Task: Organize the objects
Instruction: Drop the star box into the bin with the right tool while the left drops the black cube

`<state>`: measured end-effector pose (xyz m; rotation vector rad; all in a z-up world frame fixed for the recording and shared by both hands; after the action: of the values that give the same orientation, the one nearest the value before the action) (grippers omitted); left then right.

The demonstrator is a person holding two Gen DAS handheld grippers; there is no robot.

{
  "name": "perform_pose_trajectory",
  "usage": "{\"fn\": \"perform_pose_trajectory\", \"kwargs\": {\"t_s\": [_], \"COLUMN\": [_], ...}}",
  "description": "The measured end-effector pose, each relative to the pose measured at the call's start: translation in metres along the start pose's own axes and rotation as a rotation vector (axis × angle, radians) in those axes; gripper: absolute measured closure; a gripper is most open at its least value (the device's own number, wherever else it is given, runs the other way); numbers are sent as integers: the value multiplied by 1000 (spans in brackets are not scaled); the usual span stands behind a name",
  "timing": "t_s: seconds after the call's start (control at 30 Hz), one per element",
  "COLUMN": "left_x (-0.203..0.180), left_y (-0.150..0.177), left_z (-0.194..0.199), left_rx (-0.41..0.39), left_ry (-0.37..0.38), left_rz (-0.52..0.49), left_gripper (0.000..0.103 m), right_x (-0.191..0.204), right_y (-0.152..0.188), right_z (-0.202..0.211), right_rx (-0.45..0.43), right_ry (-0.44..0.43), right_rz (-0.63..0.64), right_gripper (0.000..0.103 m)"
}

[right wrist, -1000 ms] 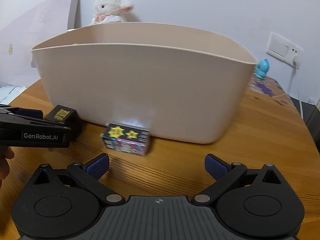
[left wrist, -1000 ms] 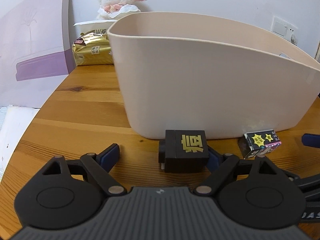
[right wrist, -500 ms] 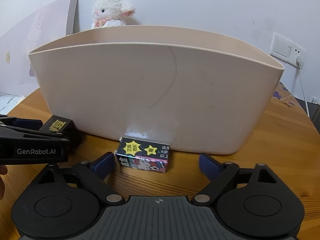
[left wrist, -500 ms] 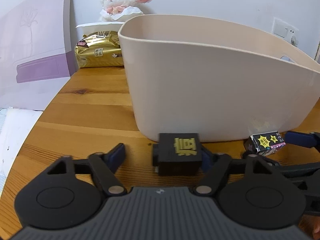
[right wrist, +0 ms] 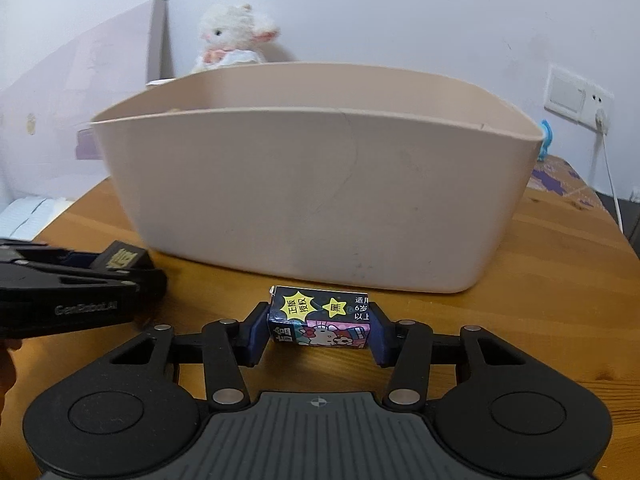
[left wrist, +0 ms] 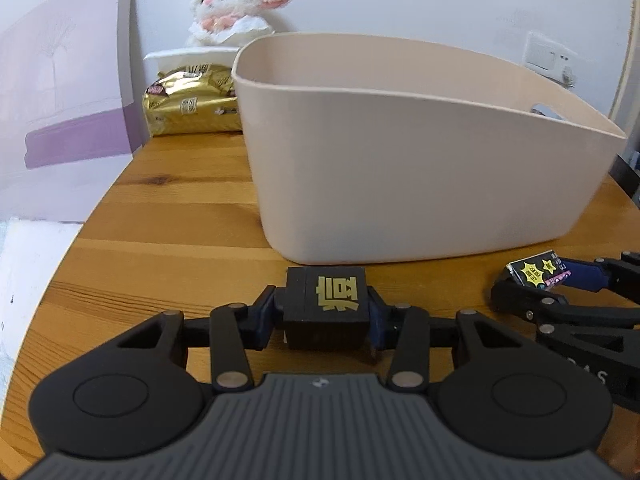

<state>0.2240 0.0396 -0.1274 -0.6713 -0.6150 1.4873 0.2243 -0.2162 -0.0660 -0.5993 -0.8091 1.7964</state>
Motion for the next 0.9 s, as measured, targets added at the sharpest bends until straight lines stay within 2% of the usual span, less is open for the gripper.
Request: {"fn": "perform_pose_trajectory", "kwargs": {"t_s": [0.17, 0.37, 0.73, 0.9], "left_x": [-6, -7, -18, -25], "left_y": [-5, -20, -92, -122], "left_z": [23, 55, 92, 79], "left_rx": [-50, -119, -256, -246], "left_ry": [35, 39, 39, 27], "left_rz": [-15, -57, -108, -121], "left_gripper": [56, 56, 56, 56], "right_x": [6, -1, -24, -36], "right_y": [-6, -20, -90, -121], "right_z": [22, 59, 110, 113], "right_rx": [-6, -40, -204, -243], "right_ry": [-23, -37, -10, 10], "right_rz": [49, 79, 86, 76], "right_gripper": [57, 56, 56, 56]}}
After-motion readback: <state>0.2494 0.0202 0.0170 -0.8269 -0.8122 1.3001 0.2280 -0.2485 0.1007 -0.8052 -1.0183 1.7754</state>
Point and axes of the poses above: each gripper's, at about its wrist camera, not at the fingertips, and z roughly against the way its jaws point, x to its left, y to its underside, the point moved 9 cm from there along -z, roughly the way its jaws point, and after that the axes turned 3 degrees about z, right-handed, at the moved point
